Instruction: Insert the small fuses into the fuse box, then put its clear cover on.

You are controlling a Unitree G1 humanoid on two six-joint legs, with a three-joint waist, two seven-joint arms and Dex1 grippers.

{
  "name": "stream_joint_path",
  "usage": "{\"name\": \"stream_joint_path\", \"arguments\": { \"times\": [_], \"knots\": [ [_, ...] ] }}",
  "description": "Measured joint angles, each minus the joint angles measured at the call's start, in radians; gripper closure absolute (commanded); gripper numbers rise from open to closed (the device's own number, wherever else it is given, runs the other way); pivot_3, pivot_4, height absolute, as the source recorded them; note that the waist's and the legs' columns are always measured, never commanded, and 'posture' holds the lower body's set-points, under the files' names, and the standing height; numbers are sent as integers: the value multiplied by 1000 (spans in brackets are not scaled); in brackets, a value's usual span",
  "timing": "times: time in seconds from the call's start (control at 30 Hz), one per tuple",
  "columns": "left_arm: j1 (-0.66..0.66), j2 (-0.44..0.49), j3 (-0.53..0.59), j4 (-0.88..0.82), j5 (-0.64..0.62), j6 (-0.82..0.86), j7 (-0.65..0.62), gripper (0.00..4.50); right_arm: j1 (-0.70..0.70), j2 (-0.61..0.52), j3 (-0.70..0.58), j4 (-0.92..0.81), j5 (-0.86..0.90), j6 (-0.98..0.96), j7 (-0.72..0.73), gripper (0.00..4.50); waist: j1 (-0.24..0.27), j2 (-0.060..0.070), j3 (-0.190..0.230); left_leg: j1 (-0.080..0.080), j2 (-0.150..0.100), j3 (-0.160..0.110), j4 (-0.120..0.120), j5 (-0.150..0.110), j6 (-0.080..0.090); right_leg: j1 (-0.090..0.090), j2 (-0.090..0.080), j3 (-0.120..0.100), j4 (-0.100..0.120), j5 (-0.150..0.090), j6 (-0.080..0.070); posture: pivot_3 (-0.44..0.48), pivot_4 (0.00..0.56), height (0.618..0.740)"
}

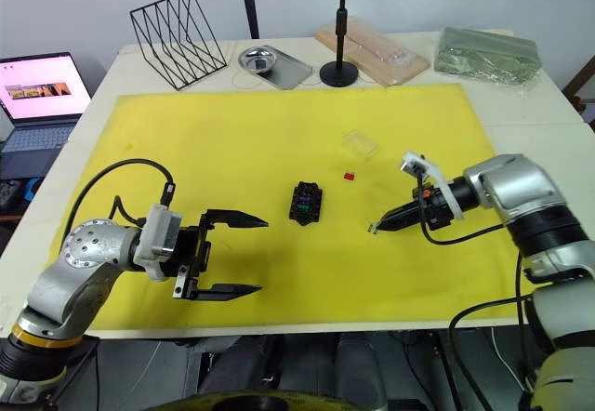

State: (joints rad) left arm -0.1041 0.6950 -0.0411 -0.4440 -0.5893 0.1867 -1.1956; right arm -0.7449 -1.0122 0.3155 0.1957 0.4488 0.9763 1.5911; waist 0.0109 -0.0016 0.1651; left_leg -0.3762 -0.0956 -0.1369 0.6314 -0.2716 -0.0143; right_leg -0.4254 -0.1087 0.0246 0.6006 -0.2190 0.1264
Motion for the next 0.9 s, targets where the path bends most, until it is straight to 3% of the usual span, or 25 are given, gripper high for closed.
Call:
{"name": "stream_joint_path", "arguments": {
  "times": [0.1, 0.2, 0.37, 0.6, 0.9],
  "knots": [
    [13, 5, 59, 0, -34, 34, 37, 0, 30, -34, -130, -228, 77, 78, -68, 4476, 2, -1, 0, 0, 2, -1, 1, 0, -1, 1, 2, 0, 0, 0, 0, 0, 150, 740],
    [3, 0, 88, 20, -33, 47, 77, 0, 42, 4, -200, -371, 101, 125, -203, 4476, 2, -1, 0, 1, 2, 0, 1, 0, -1, 2, 2, 0, 0, 1, -1, 0, 150, 740],
    [-59, -54, 86, 108, 47, -2, 140, 0, 6, 118, -170, -574, 21, 129, -492, 4476, 2, -1, -1, 0, 2, 0, 1, 0, -2, 1, 2, 0, 0, 2, 0, 0, 150, 740],
    [-151, -176, -11, 220, 177, -59, 219, 0, 0, 225, -75, -614, -34, 120, -651, 4476, 3, -2, -1, 0, 2, 0, 2, 0, -3, 1, 2, 0, 0, 4, 0, 0, 150, 740],
    [-212, -266, -117, 368, 284, -130, 227, 0, -29, 250, -2, -598, -79, 85, -704, 4476, 1, -2, -1, 0, 2, 0, 2, 1, -3, 0, 3, 0, 0, 4, 0, 0, 150, 740]
  ]
}}
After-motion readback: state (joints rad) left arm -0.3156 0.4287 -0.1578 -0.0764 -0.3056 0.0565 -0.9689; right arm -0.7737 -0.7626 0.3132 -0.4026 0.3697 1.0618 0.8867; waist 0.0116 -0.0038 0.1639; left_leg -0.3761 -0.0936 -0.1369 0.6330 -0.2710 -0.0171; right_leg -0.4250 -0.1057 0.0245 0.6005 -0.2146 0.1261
